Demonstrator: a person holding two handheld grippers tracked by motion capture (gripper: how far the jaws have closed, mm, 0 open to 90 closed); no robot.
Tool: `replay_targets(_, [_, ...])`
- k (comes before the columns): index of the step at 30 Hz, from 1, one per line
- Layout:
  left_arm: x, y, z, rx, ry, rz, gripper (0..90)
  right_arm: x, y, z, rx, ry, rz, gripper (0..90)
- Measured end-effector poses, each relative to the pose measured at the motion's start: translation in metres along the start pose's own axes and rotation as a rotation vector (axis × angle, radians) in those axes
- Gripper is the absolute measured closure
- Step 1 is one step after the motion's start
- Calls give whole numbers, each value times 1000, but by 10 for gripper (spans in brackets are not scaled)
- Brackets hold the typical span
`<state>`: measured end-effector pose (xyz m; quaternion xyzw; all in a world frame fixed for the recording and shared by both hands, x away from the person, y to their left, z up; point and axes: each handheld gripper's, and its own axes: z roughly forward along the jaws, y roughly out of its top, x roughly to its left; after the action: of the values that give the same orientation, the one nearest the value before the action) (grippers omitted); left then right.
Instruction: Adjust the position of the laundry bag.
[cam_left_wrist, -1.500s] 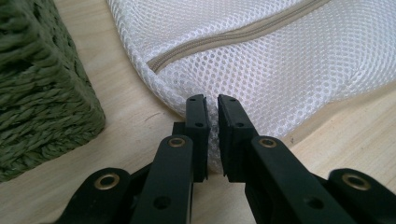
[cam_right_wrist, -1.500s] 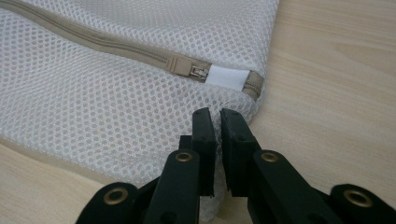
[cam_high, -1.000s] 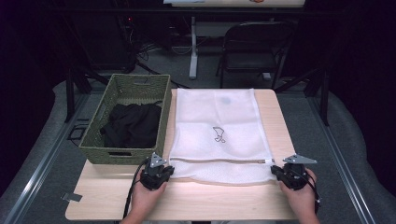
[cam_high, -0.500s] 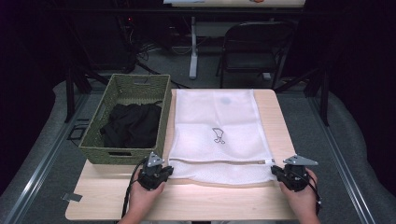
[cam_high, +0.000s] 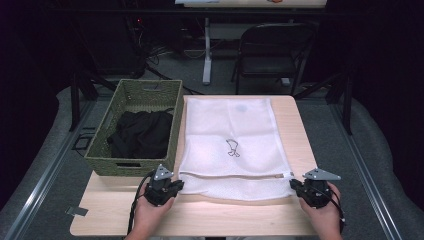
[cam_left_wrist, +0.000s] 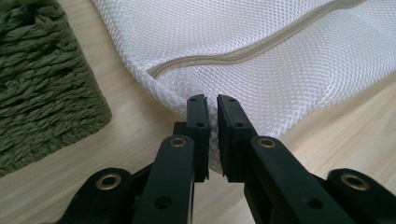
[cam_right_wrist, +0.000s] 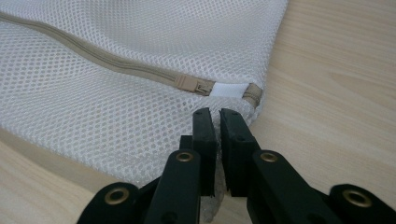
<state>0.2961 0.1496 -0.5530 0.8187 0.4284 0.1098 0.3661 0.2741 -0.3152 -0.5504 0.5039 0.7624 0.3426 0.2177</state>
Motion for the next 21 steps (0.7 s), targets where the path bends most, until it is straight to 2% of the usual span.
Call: replay_targets(21, [-2, -4, -21, -8, -23, -8, 840, 18, -2, -17, -24, 5, -51, 849])
